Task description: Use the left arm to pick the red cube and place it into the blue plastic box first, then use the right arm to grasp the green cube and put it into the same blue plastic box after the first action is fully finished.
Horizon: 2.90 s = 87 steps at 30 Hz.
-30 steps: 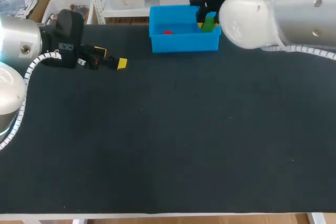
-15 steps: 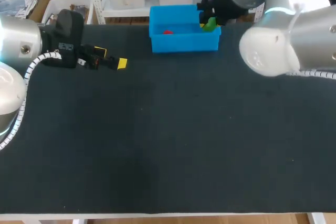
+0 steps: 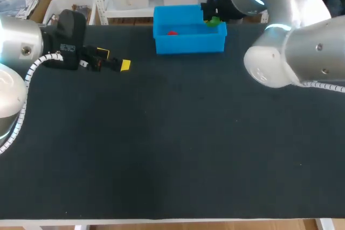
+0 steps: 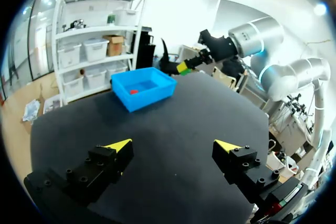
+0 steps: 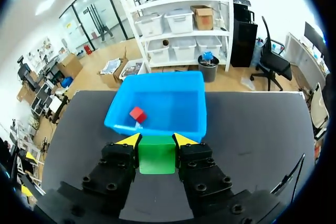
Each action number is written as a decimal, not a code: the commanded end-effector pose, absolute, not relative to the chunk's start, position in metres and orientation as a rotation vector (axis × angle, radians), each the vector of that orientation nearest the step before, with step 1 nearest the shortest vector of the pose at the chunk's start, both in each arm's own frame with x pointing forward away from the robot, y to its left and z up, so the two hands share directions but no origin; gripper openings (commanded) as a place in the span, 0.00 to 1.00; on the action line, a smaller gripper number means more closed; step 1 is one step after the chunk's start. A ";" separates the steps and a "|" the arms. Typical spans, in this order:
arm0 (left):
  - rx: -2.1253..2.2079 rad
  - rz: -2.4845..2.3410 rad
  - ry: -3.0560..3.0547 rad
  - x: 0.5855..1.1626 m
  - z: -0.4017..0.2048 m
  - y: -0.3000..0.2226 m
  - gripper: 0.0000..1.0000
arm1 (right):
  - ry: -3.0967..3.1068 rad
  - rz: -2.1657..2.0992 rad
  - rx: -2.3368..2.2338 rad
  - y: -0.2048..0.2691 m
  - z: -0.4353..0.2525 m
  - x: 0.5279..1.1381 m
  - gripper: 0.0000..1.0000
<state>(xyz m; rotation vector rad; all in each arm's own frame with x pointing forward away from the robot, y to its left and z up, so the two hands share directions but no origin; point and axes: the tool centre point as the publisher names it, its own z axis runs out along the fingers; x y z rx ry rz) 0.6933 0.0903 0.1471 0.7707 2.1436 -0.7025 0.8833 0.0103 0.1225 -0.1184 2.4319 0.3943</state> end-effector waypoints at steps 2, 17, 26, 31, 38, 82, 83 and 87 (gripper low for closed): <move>0.771 -0.712 2.128 0.692 0.145 0.093 1.00 | 2.443 0.413 -0.129 0.017 0.113 0.919 0.00; 0.771 -0.712 2.128 0.692 0.145 0.093 1.00 | 2.448 0.441 -0.149 0.023 0.089 0.978 0.00; 0.771 -0.712 2.128 0.692 0.145 0.093 1.00 | 2.475 0.451 -0.155 0.027 0.070 0.993 0.00; 0.771 -0.712 2.128 0.692 0.145 0.093 1.00 | 2.500 0.454 -0.155 0.030 0.058 0.996 0.00; 0.771 -0.712 2.128 0.692 0.145 0.093 1.00 | 2.542 0.447 -0.155 0.032 0.043 0.996 0.00; 0.771 -0.712 2.128 0.692 0.145 0.093 1.00 | 2.586 0.307 -0.323 -0.017 0.119 0.870 1.00; 0.771 -0.712 2.128 0.692 0.145 0.093 1.00 | 2.584 0.305 -0.324 -0.018 0.119 0.868 1.00; 0.771 -0.712 2.128 0.692 0.145 0.093 1.00 | 2.566 0.324 -0.346 -0.017 0.122 0.862 1.00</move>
